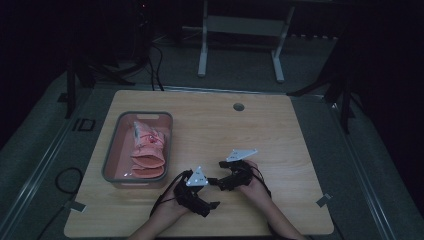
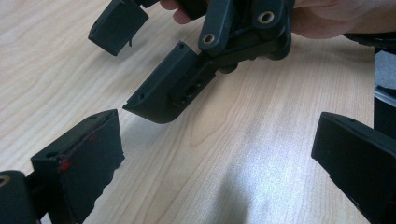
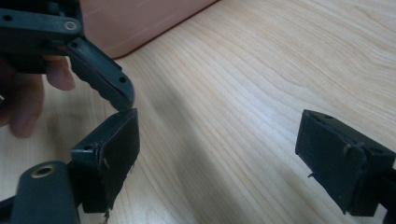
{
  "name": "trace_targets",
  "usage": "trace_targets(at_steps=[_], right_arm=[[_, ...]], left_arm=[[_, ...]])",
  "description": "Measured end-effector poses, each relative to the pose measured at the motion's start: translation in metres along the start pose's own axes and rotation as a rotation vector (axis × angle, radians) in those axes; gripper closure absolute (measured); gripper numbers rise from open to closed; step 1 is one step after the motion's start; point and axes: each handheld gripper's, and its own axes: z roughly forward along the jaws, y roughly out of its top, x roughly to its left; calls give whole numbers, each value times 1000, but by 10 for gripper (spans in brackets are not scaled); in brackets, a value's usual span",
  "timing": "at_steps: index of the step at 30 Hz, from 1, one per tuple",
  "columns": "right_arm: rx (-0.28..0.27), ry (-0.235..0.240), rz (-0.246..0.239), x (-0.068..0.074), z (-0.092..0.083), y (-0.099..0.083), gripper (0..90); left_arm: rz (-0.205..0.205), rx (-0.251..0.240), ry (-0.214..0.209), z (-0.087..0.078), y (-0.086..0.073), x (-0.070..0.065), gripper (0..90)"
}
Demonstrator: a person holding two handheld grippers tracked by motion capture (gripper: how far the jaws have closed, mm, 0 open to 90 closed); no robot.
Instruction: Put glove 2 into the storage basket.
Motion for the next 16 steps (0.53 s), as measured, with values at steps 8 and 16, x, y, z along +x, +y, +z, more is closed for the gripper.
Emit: trace_targets(at_steps=[8,16], right_arm=[[-11,-15,-36,0,0,-8,137],[-4,-31,-55,0,1,-9,137]], left_arm=[[42,-11,4,5,-5,-2,22],[24,-20,15,5,-8,1,22]])
